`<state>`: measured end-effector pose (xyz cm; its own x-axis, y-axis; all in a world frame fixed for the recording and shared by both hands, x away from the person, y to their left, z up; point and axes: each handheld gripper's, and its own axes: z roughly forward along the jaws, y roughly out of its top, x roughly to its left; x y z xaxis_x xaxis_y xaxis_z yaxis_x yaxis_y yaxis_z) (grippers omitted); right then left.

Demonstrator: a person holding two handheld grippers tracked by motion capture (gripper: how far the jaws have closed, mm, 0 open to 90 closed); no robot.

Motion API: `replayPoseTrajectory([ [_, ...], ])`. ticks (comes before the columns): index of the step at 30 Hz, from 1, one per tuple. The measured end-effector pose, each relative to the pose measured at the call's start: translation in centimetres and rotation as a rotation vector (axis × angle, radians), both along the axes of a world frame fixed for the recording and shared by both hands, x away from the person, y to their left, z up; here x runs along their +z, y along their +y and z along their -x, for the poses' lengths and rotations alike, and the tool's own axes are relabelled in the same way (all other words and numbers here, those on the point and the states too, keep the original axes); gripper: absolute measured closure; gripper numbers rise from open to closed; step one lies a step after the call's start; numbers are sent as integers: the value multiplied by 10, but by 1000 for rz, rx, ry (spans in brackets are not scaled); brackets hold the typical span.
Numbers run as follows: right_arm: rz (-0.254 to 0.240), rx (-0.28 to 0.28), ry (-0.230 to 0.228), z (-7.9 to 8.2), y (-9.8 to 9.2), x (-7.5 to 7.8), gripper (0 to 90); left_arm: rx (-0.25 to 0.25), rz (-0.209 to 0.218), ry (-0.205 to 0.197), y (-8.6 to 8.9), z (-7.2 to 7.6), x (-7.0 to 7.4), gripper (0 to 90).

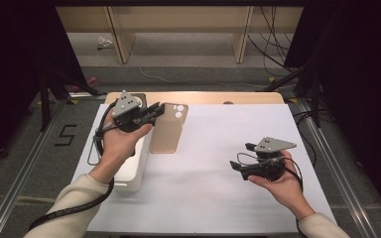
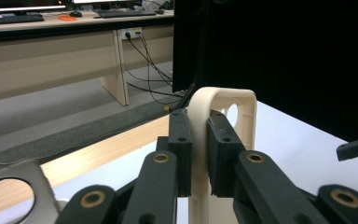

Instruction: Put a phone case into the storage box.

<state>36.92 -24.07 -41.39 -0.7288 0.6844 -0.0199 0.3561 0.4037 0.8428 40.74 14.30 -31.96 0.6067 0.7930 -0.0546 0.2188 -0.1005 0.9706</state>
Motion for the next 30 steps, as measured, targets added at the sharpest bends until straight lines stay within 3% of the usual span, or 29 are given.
replayPoseTrajectory([
  [30,-14,-27,22,1,-9,-4,162,37,-3,-26,35,-6,14,814],
])
